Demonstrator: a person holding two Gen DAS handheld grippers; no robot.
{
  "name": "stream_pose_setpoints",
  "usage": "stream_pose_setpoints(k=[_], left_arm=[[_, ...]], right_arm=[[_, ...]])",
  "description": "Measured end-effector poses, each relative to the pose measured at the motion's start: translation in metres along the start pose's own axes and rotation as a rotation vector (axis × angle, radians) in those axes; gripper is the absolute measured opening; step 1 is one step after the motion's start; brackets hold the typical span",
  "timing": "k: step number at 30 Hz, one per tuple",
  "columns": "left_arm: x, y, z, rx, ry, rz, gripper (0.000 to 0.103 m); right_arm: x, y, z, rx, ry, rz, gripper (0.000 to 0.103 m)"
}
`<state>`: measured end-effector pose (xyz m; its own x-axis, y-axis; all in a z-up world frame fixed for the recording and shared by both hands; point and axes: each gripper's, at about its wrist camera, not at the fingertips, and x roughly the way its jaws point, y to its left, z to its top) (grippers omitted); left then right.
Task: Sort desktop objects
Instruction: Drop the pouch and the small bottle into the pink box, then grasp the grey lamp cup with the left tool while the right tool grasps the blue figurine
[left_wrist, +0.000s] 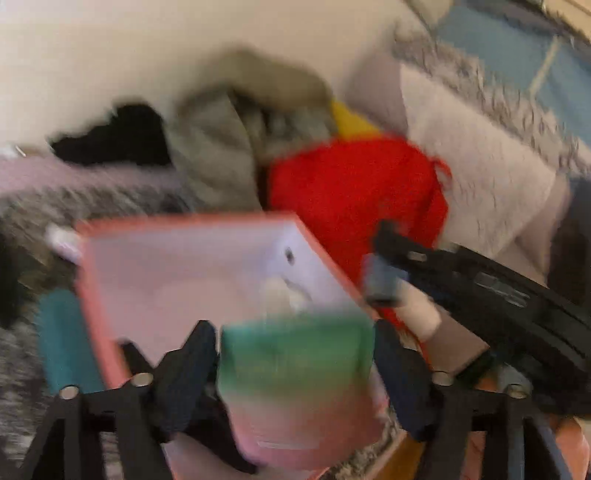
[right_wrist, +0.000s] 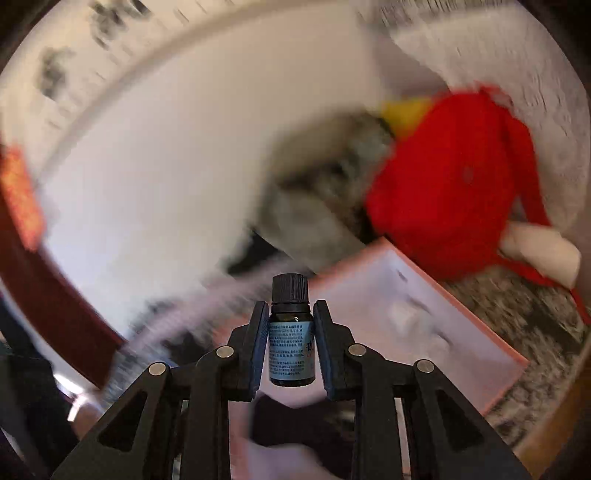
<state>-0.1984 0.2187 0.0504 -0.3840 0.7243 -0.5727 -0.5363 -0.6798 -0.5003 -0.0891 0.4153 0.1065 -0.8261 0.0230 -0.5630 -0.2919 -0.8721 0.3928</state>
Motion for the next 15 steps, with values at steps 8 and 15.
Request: stream_pose_setpoints(k=[8, 15], left_arm=[[-0.039, 0.077, -0.004, -0.202, -0.002, 0.144, 0.084], [-0.168, 0.196, -0.029, -0.396, -0.186, 0.452, 0.088]], right_arm=[[0.001, 0.0, 0.004, 0.031, -0.066, -0.114, 0.088], [0.014, 0.125, -0.04, -0.159, -0.034, 0.199, 0.098]])
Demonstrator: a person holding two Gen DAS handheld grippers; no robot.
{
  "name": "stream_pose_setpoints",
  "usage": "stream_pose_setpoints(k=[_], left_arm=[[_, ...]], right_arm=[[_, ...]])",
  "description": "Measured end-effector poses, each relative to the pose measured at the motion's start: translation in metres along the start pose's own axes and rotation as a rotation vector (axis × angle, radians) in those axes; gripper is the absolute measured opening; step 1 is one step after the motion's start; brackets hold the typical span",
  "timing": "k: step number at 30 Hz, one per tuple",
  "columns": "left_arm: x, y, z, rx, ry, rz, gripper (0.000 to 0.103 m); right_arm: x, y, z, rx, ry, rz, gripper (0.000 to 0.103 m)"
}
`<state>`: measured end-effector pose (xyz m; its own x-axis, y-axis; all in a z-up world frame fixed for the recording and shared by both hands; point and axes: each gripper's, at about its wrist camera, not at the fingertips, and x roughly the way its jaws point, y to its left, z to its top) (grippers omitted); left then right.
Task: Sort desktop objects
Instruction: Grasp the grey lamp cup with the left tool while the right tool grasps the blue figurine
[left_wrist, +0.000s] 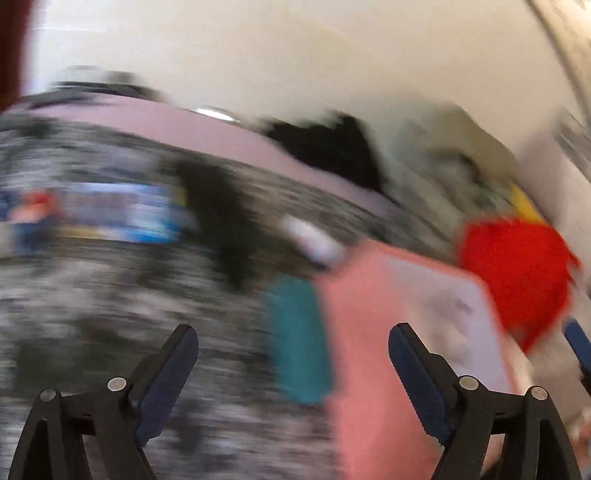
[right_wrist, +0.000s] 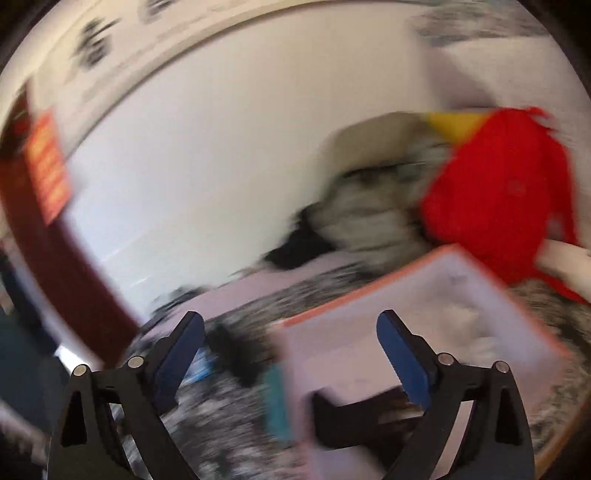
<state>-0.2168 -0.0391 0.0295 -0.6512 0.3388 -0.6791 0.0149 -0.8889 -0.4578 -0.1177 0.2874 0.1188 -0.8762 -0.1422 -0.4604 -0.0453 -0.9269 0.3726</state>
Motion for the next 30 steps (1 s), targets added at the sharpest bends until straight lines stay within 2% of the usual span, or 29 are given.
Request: stream_pose_setpoints(k=[4, 6, 7, 9, 13, 17, 23, 27, 30], left_arm=[[-0.03, 0.098, 0.018, -0.097, -0.095, 0.186, 0.088], [-0.036, 0.139, 0.026, -0.134, -0.108, 0.288, 0.088], [-0.035, 0.159, 0.03, -0.148, -0.107, 0.316, 0.088], [-0.022, 0.189, 0.037, -0.163, -0.087, 0.341, 0.088], [0.024, 0.232, 0.041, -0.181, -0.006, 0.34, 0.088], [0.059, 0.249, 0.044, -0.222, 0.026, 0.342, 0.088], [0.084, 0.243, 0.055, -0.173, 0.017, 0.366, 0.088], [0.098, 0.242, 0.059, -0.114, 0.006, 0.38, 0.089], [0.101, 0.246, 0.061, -0.07, -0.003, 0.45, 0.088]], right_arm=[[0.057, 0.075, -0.041, -0.066, 0.173, 0.178, 0.098], [0.087, 0.108, -0.067, -0.097, 0.266, 0.224, 0.098], [0.101, 0.123, -0.079, -0.122, 0.299, 0.223, 0.098], [0.129, 0.147, -0.102, -0.167, 0.355, 0.212, 0.098], [0.174, 0.166, -0.131, -0.177, 0.453, 0.184, 0.098], [0.207, 0.163, -0.15, -0.155, 0.515, 0.18, 0.098], [0.247, 0.174, -0.158, -0.182, 0.534, 0.167, 0.098], [0.282, 0.194, -0.158, -0.207, 0.542, 0.199, 0.098], [0.303, 0.214, -0.162, -0.258, 0.542, 0.238, 0.098]])
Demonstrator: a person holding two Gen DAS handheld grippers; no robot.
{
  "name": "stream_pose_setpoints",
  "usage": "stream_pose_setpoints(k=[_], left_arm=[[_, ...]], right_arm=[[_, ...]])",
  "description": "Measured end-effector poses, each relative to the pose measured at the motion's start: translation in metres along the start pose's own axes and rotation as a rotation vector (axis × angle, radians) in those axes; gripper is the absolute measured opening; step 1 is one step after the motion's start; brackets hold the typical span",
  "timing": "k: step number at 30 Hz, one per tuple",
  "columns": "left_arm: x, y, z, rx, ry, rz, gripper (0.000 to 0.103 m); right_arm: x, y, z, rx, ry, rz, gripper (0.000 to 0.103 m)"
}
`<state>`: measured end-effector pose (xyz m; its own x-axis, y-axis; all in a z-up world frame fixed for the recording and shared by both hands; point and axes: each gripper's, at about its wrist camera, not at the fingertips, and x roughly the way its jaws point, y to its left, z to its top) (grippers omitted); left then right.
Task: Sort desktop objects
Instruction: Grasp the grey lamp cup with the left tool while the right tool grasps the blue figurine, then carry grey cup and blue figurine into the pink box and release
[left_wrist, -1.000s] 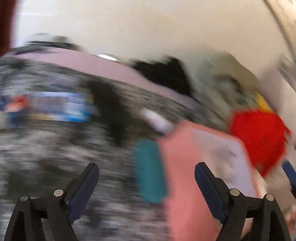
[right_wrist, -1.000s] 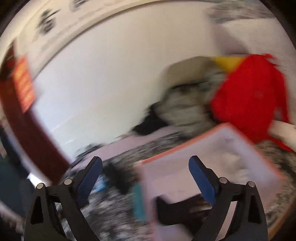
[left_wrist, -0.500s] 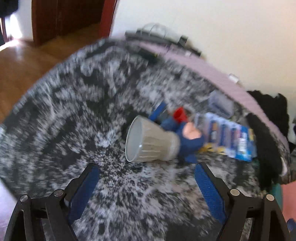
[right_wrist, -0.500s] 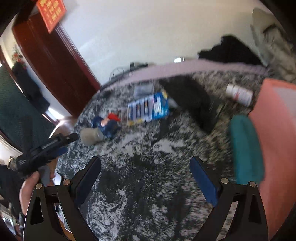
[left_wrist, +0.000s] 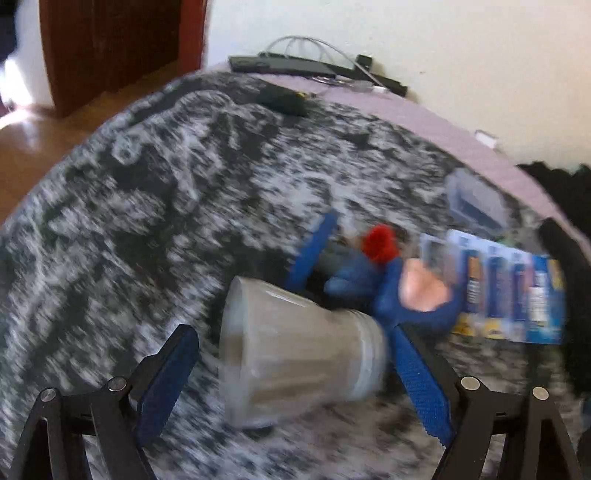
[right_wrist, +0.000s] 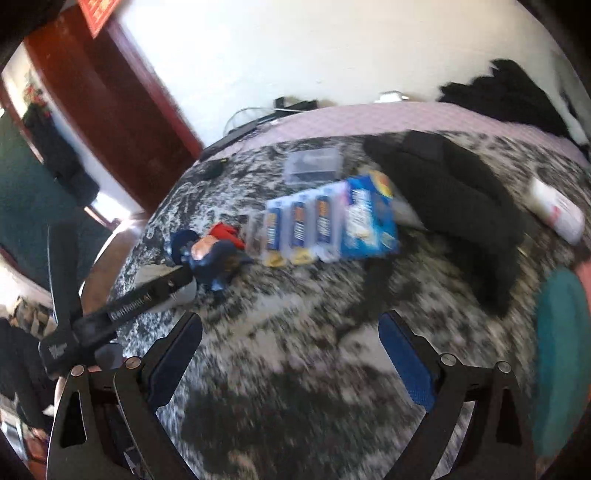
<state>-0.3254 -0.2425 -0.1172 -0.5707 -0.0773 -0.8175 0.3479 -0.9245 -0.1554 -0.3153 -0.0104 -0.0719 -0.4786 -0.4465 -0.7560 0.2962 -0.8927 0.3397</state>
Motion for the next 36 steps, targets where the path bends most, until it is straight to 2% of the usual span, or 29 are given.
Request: stream_pose_setpoints(k=[4, 5, 6, 9, 12, 15, 16, 17, 18, 22, 26, 30, 33, 36], left_arm=[[0.004, 0.025, 0.0, -0.045, 0.002, -0.035, 0.074], [0.002, 0.032, 0.001, -0.061, 0.0, -0.033, 0.06], [-0.001, 0.039, 0.003, -0.076, -0.003, -0.024, 0.054], [-0.009, 0.063, 0.007, -0.138, -0.001, -0.01, 0.052], [-0.013, 0.081, 0.006, -0.18, 0.011, -0.025, 0.052], [-0.018, 0.087, 0.005, -0.171, 0.012, -0.016, 0.052], [-0.02, 0.088, 0.005, -0.166, 0.01, -0.016, 0.052], [-0.024, 0.089, 0.005, -0.166, 0.005, -0.017, 0.052], [-0.028, 0.089, 0.004, -0.167, 0.001, -0.019, 0.052], [-0.058, 0.083, -0.004, -0.166, -0.022, -0.024, 0.052], [-0.089, 0.067, -0.022, -0.173, -0.021, -0.032, 0.052], [-0.124, 0.042, -0.049, -0.175, -0.011, -0.051, 0.052], [-0.155, 0.021, -0.074, -0.151, -0.031, -0.068, 0.052], [-0.186, -0.007, -0.093, -0.105, -0.066, -0.098, 0.052]], right_arm=[[0.024, 0.029, 0.006, -0.138, -0.002, 0.021, 0.098], [0.03, 0.039, 0.007, -0.186, -0.004, 0.023, 0.098], [0.035, 0.048, 0.008, -0.226, -0.009, 0.025, 0.098], [0.054, 0.079, 0.014, -0.346, -0.021, 0.027, 0.098], [0.078, 0.099, 0.023, -0.406, -0.005, 0.022, 0.098], [0.116, 0.114, 0.031, -0.442, 0.063, -0.004, 0.098], [0.127, 0.116, 0.03, -0.453, 0.09, -0.019, 0.089], [0.133, 0.117, 0.027, -0.471, 0.105, -0.056, 0.057], [0.137, 0.117, 0.025, -0.48, 0.116, -0.081, 0.057], [0.097, 0.104, 0.008, -0.407, 0.122, -0.008, 0.057], [0.035, 0.099, -0.033, -0.389, 0.096, 0.0, 0.057], [-0.029, 0.082, -0.078, -0.34, 0.059, -0.045, 0.057], [-0.074, 0.061, -0.097, -0.242, 0.031, -0.06, 0.057], [-0.122, 0.05, -0.112, -0.221, -0.044, -0.114, 0.057]])
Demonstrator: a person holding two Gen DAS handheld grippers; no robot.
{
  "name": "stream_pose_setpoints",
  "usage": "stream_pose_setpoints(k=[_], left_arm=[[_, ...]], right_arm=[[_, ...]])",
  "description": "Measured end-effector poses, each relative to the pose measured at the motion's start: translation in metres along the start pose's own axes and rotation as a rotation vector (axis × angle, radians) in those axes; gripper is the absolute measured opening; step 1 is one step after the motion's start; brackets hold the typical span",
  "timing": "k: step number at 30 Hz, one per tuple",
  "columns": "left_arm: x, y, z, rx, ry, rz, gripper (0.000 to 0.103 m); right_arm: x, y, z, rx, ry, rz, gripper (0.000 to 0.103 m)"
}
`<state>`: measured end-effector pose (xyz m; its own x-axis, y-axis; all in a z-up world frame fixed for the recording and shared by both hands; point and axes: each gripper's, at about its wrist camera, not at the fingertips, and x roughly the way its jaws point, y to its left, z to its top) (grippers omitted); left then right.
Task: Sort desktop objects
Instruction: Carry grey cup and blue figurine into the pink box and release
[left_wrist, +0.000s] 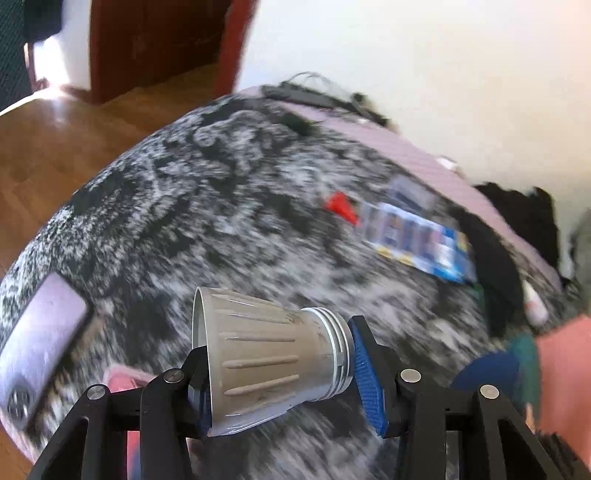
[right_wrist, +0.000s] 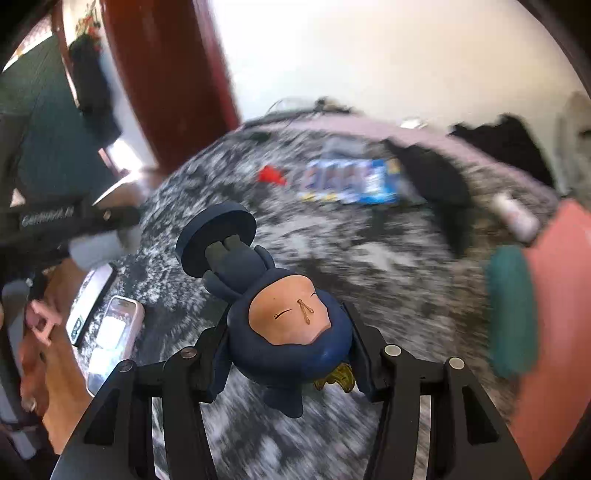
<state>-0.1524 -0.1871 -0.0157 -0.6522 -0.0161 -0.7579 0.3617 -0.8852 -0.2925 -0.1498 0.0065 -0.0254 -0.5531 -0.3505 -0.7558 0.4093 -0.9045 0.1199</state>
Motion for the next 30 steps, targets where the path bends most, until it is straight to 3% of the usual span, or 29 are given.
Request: stream_pose_setpoints(k=[5, 11, 20, 24, 26, 27, 28, 29, 30], left_arm=[[-0.05, -0.077, -0.027, 0.161, -0.093, -0.072, 0.052], [-0.1, -0.163, -0.053, 0.306, -0.18, -0.216, 0.052], [-0.114, -0.312, -0.097, 0.486, -0.152, -0.478, 0.052], [-0.09, -0.374, -0.118, 0.587, -0.087, -0.569, 0.052], [-0.067, -0.397, -0.124, 0.641, -0.02, -0.543, 0.061], [-0.054, -0.404, -0.125, 0.663, 0.016, -0.519, 0.064], [-0.043, -0.405, -0.123, 0.667, 0.046, -0.512, 0.067], [-0.035, -0.401, -0.119, 0.646, 0.064, -0.518, 0.068], [-0.03, -0.393, -0.111, 0.606, 0.076, -0.526, 0.07]], right_arm=[[-0.084, -0.023, -0.004, 0.034, -0.151, -0.065, 0.057], [-0.181, -0.069, -0.008, 0.103, -0.342, -0.17, 0.057], [-0.3, -0.16, -0.039, 0.252, -0.57, -0.473, 0.057], [-0.318, -0.209, -0.053, 0.347, -0.575, -0.595, 0.057], [-0.306, -0.241, -0.055, 0.413, -0.525, -0.624, 0.061], [-0.297, -0.256, -0.054, 0.437, -0.49, -0.632, 0.065], [-0.285, -0.27, -0.054, 0.462, -0.444, -0.631, 0.082], [-0.276, -0.284, -0.055, 0.497, -0.404, -0.627, 0.091], [-0.269, -0.295, -0.057, 0.53, -0.372, -0.625, 0.091]])
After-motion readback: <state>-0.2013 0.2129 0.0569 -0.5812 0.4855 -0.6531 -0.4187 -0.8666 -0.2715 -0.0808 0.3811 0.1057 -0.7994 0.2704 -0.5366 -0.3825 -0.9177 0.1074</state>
